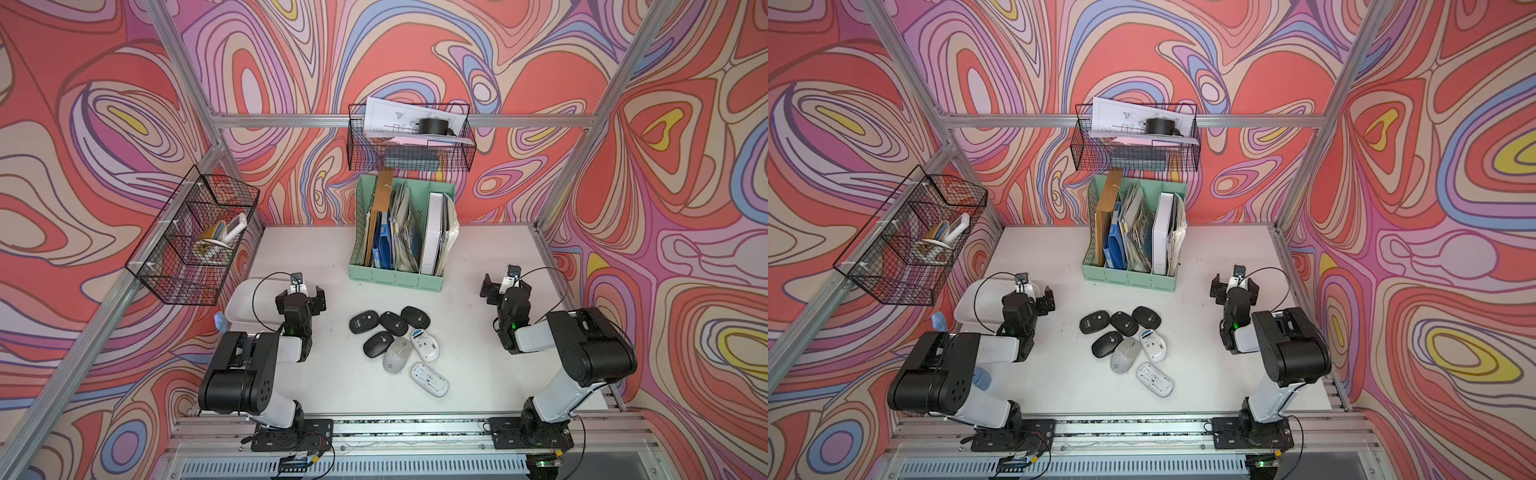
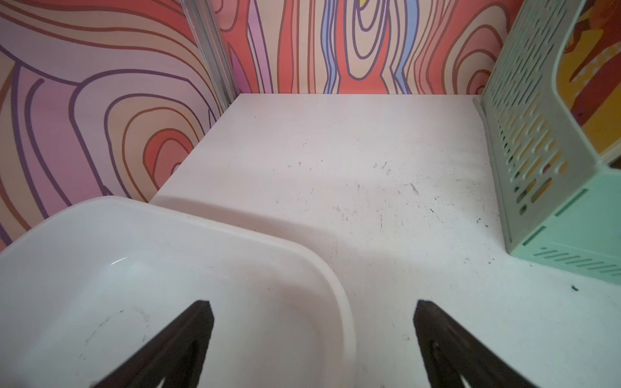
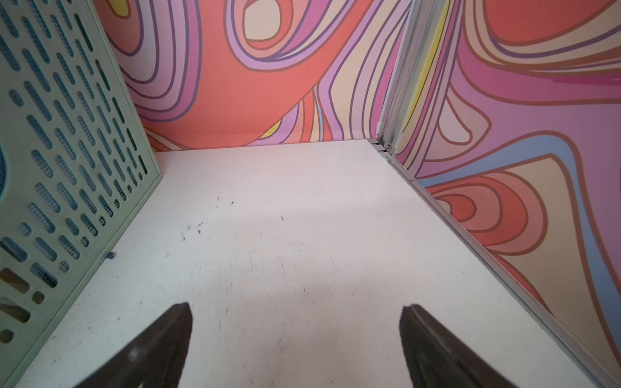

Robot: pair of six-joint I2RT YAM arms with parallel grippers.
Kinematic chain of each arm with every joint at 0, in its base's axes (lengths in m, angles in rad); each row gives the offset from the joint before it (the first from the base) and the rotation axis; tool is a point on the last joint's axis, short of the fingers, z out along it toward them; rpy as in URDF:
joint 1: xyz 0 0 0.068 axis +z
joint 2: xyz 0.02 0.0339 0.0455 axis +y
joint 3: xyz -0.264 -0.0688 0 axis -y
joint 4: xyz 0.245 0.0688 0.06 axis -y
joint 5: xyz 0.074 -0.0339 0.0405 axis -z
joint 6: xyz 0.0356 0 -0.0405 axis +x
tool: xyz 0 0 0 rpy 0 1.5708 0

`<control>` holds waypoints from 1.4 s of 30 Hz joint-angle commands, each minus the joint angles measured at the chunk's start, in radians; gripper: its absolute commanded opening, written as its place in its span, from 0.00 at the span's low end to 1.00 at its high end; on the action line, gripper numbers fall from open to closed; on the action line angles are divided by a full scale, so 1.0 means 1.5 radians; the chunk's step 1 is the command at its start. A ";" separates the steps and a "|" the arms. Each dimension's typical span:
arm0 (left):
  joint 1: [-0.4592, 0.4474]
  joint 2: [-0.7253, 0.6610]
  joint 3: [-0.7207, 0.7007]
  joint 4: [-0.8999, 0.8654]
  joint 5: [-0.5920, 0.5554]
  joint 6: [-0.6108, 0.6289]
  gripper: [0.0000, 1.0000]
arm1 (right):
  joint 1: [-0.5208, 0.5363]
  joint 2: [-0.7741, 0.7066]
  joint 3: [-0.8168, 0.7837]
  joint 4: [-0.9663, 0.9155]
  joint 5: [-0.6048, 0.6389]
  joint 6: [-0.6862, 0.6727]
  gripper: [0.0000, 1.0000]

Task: Put the mouse in the storage box
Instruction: Pick up the mouse from the center of the board.

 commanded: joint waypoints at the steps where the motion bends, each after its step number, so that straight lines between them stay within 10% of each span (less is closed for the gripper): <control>1: 0.000 0.007 0.004 -0.003 0.007 -0.004 0.98 | -0.004 0.007 0.006 -0.002 0.003 0.006 0.98; 23: -0.001 -0.018 -0.015 0.017 0.028 0.009 0.98 | -0.003 0.003 -0.011 0.031 0.003 -0.002 0.98; 29: -0.105 -0.188 -0.032 -0.071 -0.116 0.077 0.98 | 0.010 -0.085 -0.071 0.066 -0.016 -0.025 0.98; 42: -0.145 -0.392 0.123 -0.454 0.051 -0.396 0.98 | 0.032 -0.384 0.210 -0.661 -0.100 0.278 0.98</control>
